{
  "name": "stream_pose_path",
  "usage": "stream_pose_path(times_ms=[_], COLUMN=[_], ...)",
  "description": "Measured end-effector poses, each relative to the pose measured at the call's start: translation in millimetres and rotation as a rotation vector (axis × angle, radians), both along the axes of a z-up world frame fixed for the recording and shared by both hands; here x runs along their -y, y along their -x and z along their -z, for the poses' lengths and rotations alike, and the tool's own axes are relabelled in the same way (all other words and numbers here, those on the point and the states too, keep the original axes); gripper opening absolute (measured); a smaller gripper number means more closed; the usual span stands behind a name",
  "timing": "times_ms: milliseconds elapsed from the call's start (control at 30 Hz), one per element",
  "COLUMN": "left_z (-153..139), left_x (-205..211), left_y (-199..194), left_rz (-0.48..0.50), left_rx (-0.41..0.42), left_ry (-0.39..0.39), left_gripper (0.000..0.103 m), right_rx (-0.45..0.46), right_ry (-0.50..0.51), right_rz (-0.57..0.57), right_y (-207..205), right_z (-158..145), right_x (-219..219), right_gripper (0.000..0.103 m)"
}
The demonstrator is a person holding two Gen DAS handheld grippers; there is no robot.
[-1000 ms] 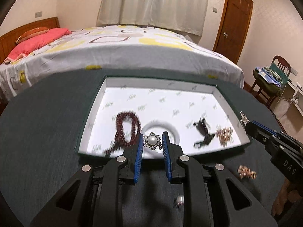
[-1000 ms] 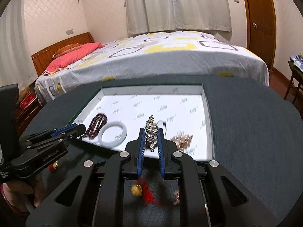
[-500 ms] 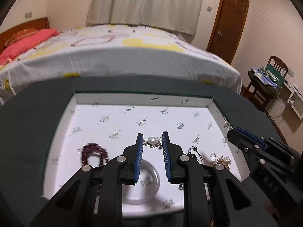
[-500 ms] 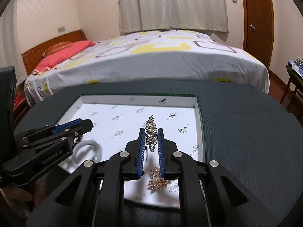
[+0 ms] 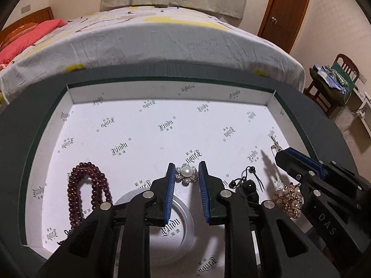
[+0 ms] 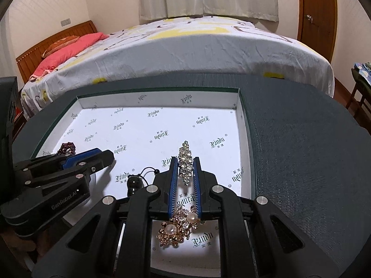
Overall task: Organize jewelry
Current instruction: 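Open both tools to drop the two brooches into the box, then grasp the gold pendant with red tassel on the table with the right tool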
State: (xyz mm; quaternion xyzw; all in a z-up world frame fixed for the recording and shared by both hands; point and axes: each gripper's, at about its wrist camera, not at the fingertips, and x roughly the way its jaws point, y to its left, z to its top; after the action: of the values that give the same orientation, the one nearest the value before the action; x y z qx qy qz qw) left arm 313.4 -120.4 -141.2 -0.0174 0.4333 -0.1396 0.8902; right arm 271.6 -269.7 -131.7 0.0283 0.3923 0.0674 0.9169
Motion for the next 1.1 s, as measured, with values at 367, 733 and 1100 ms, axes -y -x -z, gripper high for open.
stream_pose_path(times_ms=[367, 733, 1100], left_z=[-6.2, -48.3, -45.5], left_x=[2.2, -25.2, -68.5], left_y=[1.7, 41.6, 105.0], left_rz=[0.021, -0.029, -0.124], left_rx=[0.01, 0.13, 0.126], left_ry=[0.001, 0.026, -0.001], left_gripper=[0.039, 0.045, 0.045], right_rx=[0.005, 0.09, 0.032], right_ry=[-0.019, -0.052, -0.06], right_rz=[0.003, -0.001, -0.05], right_y=[4.0, 44.6, 106.2], right_z=[-4.5, -44.4, -27.5], right_x=[1.6, -2.5, -18.7], right_gripper=[0.029, 0.029, 0.029])
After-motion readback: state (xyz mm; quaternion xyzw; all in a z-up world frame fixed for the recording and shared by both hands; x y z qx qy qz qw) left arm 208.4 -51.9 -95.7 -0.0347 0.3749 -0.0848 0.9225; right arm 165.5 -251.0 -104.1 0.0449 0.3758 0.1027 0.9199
